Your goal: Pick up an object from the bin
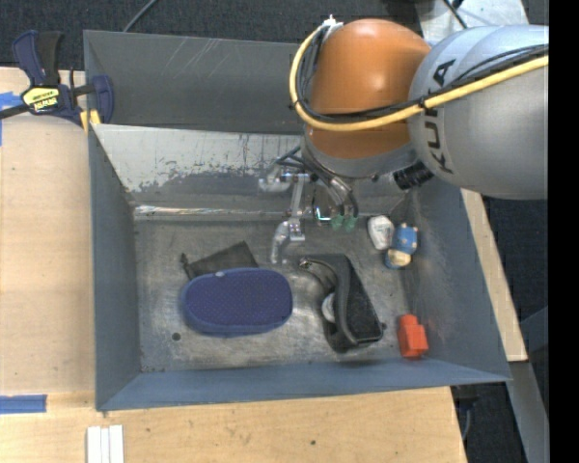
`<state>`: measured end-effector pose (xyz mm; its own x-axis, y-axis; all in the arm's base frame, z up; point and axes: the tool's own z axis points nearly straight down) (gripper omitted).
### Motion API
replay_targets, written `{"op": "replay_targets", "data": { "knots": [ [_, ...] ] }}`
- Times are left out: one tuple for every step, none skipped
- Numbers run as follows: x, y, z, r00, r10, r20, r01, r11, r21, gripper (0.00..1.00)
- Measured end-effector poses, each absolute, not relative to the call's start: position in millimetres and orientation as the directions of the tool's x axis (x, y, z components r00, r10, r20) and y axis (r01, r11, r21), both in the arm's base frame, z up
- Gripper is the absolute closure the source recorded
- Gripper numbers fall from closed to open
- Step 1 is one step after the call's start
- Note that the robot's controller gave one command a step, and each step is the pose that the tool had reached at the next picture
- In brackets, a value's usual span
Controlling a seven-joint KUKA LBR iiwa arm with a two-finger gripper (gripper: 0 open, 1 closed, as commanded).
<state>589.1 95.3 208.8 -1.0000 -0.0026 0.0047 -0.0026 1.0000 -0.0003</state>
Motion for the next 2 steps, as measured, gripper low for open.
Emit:
{"op": "replay_targets", "data": {
  "knots": [
    [550.5, 109.6, 78.2, -0.969, -0.248, -0.015, -0.248, 0.969, -0.002, 0.0],
    [549.9, 109.8, 80.3, -0.969, -0.247, -0.01, -0.247, 0.969, -0.001, 1.0]
  ]
}}
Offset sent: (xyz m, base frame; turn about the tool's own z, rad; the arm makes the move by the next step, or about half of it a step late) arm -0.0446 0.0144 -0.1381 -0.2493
